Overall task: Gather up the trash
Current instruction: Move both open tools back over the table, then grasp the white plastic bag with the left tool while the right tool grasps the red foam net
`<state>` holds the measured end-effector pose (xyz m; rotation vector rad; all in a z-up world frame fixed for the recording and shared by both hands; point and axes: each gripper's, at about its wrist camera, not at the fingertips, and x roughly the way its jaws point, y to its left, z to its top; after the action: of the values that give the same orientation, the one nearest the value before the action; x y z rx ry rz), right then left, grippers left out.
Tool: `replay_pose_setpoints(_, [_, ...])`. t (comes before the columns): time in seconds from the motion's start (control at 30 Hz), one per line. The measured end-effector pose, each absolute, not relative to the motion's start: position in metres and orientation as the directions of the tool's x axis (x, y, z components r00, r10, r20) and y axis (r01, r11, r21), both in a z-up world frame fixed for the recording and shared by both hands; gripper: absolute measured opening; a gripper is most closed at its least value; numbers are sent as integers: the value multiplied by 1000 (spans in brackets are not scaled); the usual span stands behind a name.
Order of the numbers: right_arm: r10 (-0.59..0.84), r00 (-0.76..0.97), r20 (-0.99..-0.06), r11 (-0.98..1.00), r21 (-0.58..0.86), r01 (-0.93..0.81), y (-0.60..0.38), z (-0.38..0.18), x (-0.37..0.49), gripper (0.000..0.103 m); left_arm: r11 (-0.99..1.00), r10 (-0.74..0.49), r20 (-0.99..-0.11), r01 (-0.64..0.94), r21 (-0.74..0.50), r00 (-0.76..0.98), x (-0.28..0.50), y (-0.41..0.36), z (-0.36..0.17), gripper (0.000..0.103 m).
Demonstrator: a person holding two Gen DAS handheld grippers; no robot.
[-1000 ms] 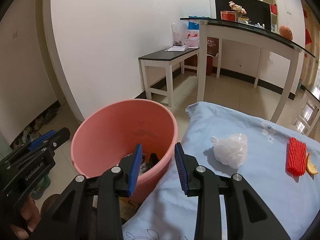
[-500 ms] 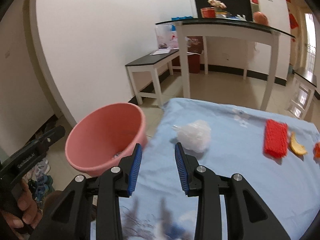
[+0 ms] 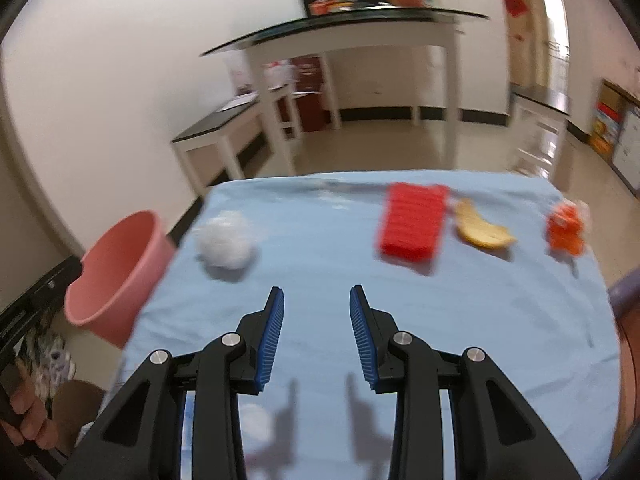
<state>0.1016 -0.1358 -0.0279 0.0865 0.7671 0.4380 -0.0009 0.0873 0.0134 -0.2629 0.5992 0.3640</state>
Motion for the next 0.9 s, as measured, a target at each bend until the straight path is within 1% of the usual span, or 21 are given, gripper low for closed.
replay_pose_setpoints(0.17, [391,636,-665,920,283,-270,-172,-36,121,33,930,207,-606,-348,-123,768,19,68,6,36])
replay_pose_setpoints(0.3, [393,640,-660,919,300,-255,-180,-36,133,34,945,180,-616,-309,-109,767,33,57,3,36])
replay_pose_setpoints(0.4, [397,647,-652,918,304,-256,-176,-33,142,35,949,146,-630,-288,-130,762,46,58,2,36])
replay_pose_setpoints(0.43, [395,649,-650,918,304,-255,-175,-33,145,36,949,140,-635,-287,-134,760,50,58,2,36])
replay_pose_setpoints(0.5, [393,654,-646,919,307,-249,-170,-31,153,48,950,120,-647,-276,-145,753,64,60,1,36])
replay_pose_setpoints(0.53, [390,659,-644,920,308,-244,-169,-31,158,49,951,115,-650,-272,-145,751,68,61,1,36])
replay_pose_setpoints(0.7, [367,651,-665,928,309,-208,-158,-35,183,50,962,130,-663,-257,-97,737,101,61,-5,36])
replay_pose_setpoints(0.9, [317,638,-702,946,279,-163,-148,-51,205,50,960,166,-708,-276,-42,687,140,65,-28,36])
